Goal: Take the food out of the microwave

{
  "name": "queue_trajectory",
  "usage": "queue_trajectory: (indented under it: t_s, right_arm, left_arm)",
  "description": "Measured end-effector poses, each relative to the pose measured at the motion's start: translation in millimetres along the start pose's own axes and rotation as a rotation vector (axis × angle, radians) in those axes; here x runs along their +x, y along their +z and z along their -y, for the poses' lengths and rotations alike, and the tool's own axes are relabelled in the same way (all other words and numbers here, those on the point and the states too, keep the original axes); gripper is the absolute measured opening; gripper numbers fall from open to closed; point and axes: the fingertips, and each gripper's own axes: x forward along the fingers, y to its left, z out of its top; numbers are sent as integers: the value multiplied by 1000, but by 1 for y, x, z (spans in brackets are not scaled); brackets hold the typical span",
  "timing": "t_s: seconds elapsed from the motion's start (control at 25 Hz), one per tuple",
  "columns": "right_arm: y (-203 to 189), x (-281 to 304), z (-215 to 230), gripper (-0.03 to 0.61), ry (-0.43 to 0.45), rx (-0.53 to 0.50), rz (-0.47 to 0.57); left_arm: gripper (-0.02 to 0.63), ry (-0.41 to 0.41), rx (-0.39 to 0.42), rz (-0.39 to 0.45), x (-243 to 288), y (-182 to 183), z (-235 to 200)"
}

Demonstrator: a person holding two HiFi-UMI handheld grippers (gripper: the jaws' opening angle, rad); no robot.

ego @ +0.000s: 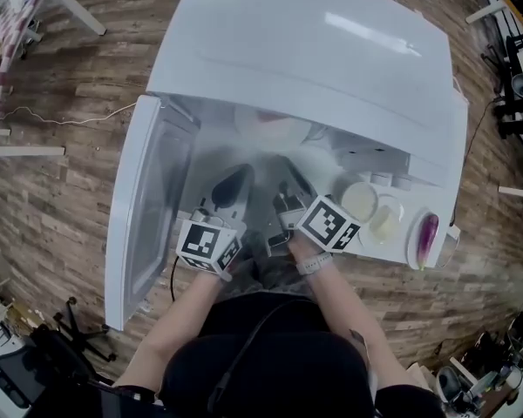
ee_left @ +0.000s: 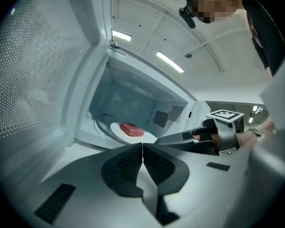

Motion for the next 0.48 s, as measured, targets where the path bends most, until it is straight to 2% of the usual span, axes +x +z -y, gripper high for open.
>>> queue_trajectory:
  t_s: [0.12, 0.28, 0.48]
  right_arm:
    - [4, 9, 1, 107, 3, 118, 14]
    - [5, 19, 4, 108, -17, 225, 19]
    - [4, 20, 7, 91, -36, 283, 31]
  left_arm:
    - [12, 7, -7, -8, -3, -3, -4]
    - [12, 3, -10, -19, -7, -7, -3]
    - [12, -7, -11, -35, -11, -11, 0]
